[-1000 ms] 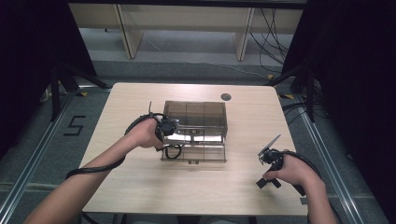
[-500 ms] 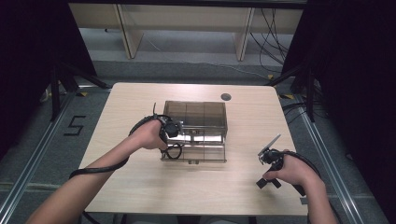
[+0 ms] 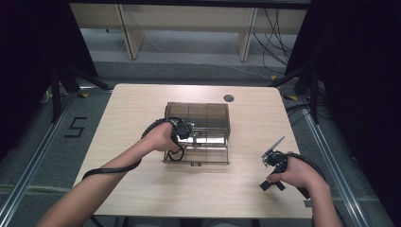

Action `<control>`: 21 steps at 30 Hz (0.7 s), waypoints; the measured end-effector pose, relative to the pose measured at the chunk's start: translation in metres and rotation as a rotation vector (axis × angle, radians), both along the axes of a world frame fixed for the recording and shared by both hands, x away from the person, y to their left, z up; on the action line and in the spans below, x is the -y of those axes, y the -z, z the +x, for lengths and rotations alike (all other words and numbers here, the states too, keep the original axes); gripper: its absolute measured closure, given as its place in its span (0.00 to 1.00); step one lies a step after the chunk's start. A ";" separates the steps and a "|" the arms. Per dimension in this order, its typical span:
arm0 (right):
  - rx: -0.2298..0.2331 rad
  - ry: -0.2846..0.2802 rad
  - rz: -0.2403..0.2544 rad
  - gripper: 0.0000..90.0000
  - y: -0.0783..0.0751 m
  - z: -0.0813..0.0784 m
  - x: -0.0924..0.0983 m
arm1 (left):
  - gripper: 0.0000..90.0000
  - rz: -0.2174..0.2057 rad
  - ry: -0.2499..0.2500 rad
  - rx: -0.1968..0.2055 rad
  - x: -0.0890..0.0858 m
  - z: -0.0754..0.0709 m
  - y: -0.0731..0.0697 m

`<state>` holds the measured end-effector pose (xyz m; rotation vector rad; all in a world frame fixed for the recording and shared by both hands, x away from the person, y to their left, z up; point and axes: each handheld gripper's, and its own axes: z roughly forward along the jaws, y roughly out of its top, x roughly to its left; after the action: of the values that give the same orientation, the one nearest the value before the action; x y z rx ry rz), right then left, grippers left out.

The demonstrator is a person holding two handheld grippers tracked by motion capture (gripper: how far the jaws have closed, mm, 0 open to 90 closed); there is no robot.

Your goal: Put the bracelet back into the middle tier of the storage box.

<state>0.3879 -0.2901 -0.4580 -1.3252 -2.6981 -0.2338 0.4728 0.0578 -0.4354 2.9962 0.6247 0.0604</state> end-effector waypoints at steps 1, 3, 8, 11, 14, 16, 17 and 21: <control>0.000 0.009 0.005 0.54 0.000 0.000 0.000 | 0.99 0.005 0.006 -0.005 0.001 0.000 0.001; 0.005 -0.006 0.004 0.54 0.001 0.001 0.001 | 0.99 0.009 0.010 -0.006 0.004 -0.001 0.002; 0.009 -0.014 0.013 0.54 0.000 0.000 0.000 | 0.99 0.015 0.018 -0.006 0.008 -0.002 0.004; -0.009 0.018 -0.002 0.54 0.000 -0.001 -0.002 | 0.99 0.029 0.020 -0.015 0.009 -0.003 0.007; -0.006 0.002 0.001 0.54 0.001 0.000 -0.001 | 0.99 0.039 0.022 -0.027 0.009 -0.003 0.010; -0.016 0.013 0.012 0.54 0.001 -0.001 -0.002 | 0.99 0.038 0.023 -0.031 0.008 -0.002 0.011; -0.022 0.011 0.019 0.54 0.000 0.000 -0.002 | 0.99 0.030 0.021 -0.026 0.008 -0.002 0.009; -0.022 0.019 0.019 0.54 0.001 -0.001 -0.002 | 0.97 -0.010 0.010 -0.005 0.003 -0.002 -0.002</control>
<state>0.3872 -0.2876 -0.4587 -1.3406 -2.6600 -0.2446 0.4706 0.0546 -0.4334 2.9912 0.6081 0.0486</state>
